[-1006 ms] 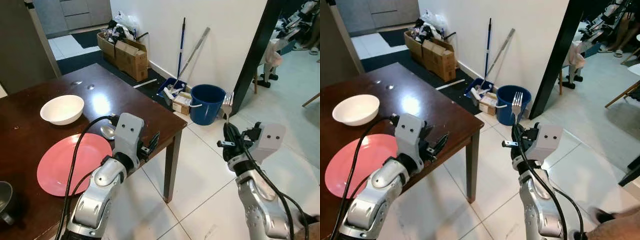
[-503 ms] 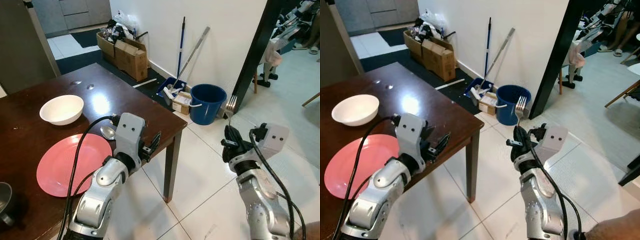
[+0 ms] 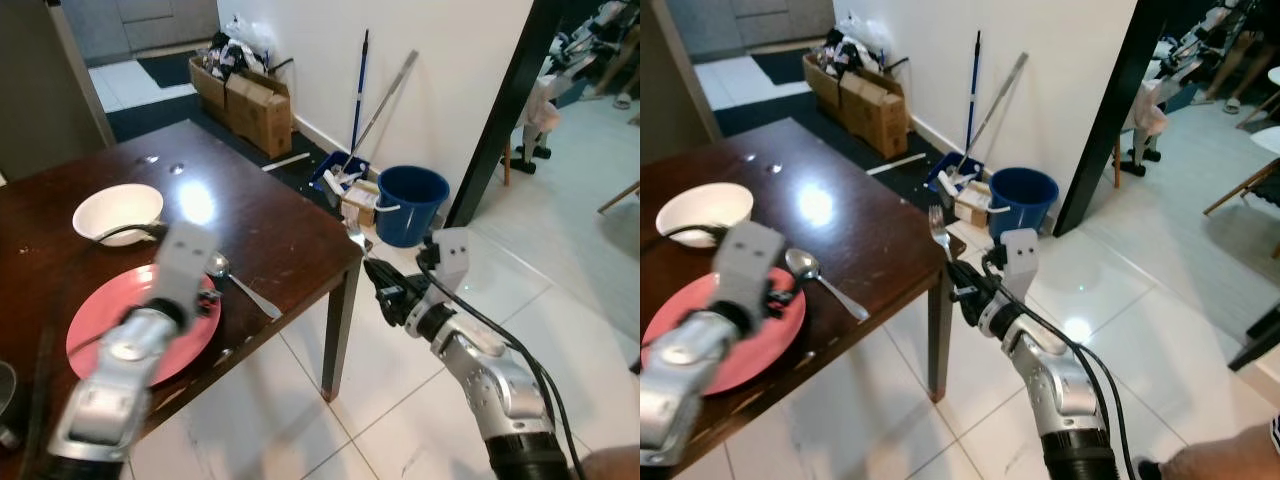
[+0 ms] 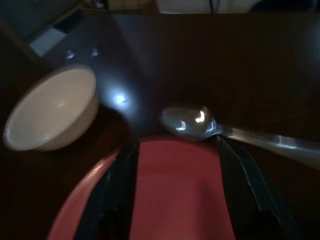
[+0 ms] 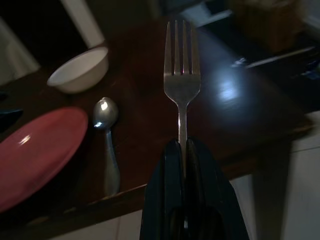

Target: Setting the table

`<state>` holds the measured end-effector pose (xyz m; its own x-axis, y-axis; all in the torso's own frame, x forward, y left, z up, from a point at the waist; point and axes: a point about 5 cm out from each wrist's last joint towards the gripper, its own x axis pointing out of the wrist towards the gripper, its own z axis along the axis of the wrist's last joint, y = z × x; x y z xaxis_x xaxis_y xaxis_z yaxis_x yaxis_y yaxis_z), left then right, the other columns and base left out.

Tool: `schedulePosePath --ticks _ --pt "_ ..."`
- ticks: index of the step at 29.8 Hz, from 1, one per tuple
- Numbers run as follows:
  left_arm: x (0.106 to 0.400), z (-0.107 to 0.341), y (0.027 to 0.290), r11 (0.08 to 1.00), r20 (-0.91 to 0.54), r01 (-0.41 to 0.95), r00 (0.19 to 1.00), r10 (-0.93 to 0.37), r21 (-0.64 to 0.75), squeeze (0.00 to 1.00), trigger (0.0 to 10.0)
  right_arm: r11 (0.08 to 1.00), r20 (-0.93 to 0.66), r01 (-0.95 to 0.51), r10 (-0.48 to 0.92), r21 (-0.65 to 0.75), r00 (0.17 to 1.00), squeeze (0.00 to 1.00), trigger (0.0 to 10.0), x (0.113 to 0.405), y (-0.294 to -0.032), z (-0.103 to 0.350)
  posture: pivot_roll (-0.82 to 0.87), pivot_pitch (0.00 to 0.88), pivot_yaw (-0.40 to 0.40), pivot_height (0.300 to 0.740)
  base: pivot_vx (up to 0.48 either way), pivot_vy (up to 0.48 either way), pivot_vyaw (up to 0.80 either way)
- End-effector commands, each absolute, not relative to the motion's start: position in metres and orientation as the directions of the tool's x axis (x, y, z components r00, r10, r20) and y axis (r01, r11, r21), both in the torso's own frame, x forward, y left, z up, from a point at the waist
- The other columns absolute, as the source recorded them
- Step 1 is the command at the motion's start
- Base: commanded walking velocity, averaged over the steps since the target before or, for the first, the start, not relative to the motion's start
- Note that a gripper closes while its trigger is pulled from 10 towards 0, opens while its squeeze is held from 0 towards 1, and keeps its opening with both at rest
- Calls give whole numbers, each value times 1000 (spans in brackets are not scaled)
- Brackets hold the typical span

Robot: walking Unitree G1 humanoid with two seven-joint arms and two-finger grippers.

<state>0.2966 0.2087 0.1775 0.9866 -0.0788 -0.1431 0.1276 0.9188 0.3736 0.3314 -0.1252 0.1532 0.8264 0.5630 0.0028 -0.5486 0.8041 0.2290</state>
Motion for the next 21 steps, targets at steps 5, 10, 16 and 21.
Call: schedulePosePath --ticks 5,10,16,21 --pt "289 183 224 910 -189 161 978 -93 383 0 10000 787 -28 -577 596 218 803 0 10000 342 -122 152 114 86 71 740 0 0 0" --pt "286 202 230 906 -163 154 982 -96 395 0 10000 761 -96 -627 645 167 758 0 10000 359 -124 155 159 104 76 740 0 0 0" --pt "279 212 227 912 -155 164 981 -112 375 0 10000 732 -161 -678 678 66 717 0 10000 368 -124 154 189 117 84 740 0 0 0" --pt "274 214 225 911 -160 176 979 -124 372 0 10000 677 -183 -734 730 54 659 0 10000 374 -113 155 215 121 79 740 0 0 0"
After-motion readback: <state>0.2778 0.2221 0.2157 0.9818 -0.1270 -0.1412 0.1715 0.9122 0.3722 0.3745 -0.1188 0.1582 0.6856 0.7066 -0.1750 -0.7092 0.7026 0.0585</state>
